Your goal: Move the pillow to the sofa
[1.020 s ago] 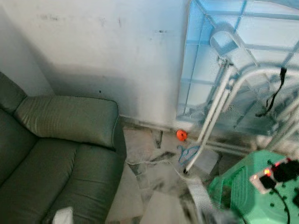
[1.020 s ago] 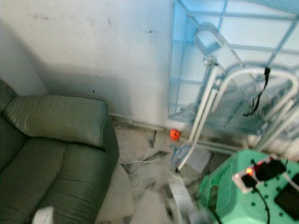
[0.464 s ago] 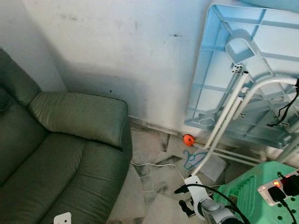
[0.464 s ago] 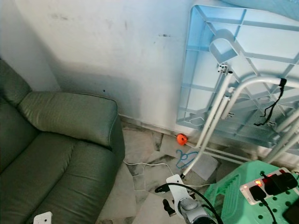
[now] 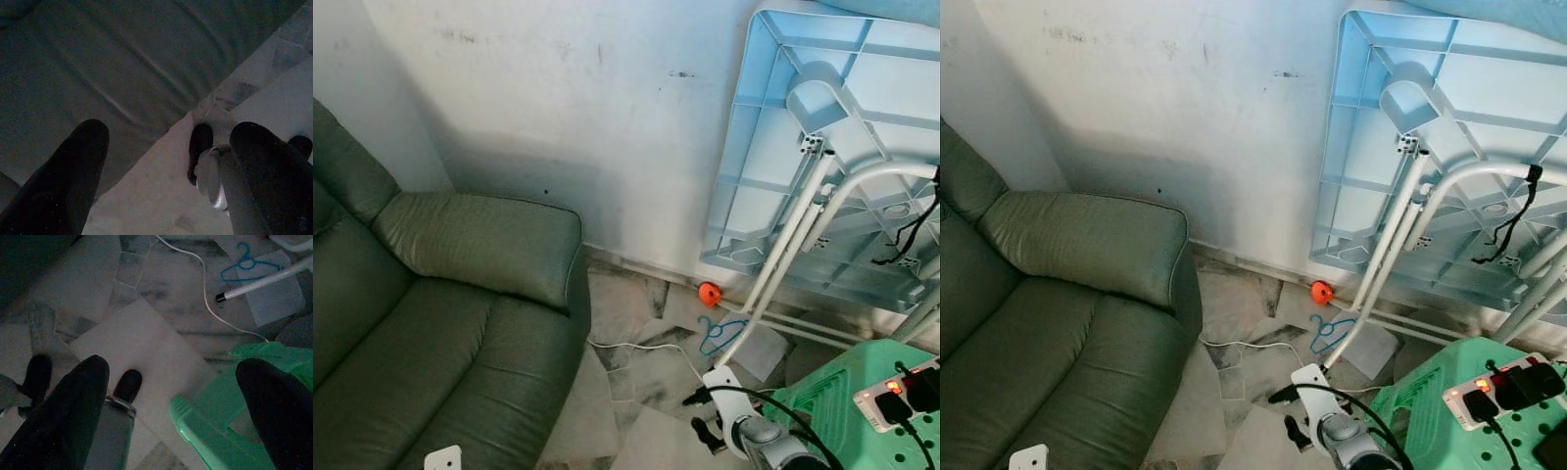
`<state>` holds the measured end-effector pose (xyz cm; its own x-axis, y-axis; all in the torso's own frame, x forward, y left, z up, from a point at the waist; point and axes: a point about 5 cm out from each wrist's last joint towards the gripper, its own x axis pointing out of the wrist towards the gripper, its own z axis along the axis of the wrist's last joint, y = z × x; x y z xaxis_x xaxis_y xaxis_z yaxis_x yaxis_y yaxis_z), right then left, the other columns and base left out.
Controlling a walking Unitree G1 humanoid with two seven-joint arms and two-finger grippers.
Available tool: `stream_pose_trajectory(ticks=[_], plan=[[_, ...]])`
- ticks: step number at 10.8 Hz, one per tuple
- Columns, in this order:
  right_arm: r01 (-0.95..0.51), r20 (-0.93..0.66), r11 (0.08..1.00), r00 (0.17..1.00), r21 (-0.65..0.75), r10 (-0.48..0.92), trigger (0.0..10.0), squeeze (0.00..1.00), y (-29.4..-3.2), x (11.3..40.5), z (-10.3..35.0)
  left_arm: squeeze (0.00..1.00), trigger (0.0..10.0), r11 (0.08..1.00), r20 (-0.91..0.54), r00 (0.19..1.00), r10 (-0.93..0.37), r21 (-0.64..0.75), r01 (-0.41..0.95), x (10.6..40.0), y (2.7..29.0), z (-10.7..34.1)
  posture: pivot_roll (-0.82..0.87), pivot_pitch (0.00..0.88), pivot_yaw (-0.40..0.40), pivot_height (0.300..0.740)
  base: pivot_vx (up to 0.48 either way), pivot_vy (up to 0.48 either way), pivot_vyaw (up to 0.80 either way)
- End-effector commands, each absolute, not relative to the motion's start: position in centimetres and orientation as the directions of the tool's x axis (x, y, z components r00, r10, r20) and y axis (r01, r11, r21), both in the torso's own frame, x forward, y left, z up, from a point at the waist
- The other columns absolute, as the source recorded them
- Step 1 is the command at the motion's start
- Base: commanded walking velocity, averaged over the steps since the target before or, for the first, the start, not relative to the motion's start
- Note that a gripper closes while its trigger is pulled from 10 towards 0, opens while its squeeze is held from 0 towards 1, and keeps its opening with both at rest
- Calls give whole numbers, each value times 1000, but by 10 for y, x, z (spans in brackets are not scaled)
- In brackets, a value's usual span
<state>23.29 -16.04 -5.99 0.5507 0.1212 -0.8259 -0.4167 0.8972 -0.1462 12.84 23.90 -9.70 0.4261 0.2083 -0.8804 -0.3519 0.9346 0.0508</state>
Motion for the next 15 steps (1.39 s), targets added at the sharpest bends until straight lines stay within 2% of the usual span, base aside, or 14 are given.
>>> stream_pose_trajectory(ticks=[1, 9, 15], plan=[[-448, -822, 881, 553, -155, 137, 10000, 0, -157, 236, -58, 0, 10000, 935, -880, 424, 216, 61, -350, 128, 244, -96, -103, 0, 44, 740, 0, 0, 800], [-485, -820, 862, 547, -144, 171, 10000, 0, -132, 234, -60, 0, 10000, 936, -881, 420, 217, 65, -347, 127, 244, -96, -98, 0, 42, 740, 0, 0, 800], [-516, -828, 839, 537, -173, 159, 10000, 0, -149, 231, -61, 0, 10000, 939, -882, 418, 216, 71, -336, 126, 243, -97, -94, 0, 38, 740, 0, 0, 800]])
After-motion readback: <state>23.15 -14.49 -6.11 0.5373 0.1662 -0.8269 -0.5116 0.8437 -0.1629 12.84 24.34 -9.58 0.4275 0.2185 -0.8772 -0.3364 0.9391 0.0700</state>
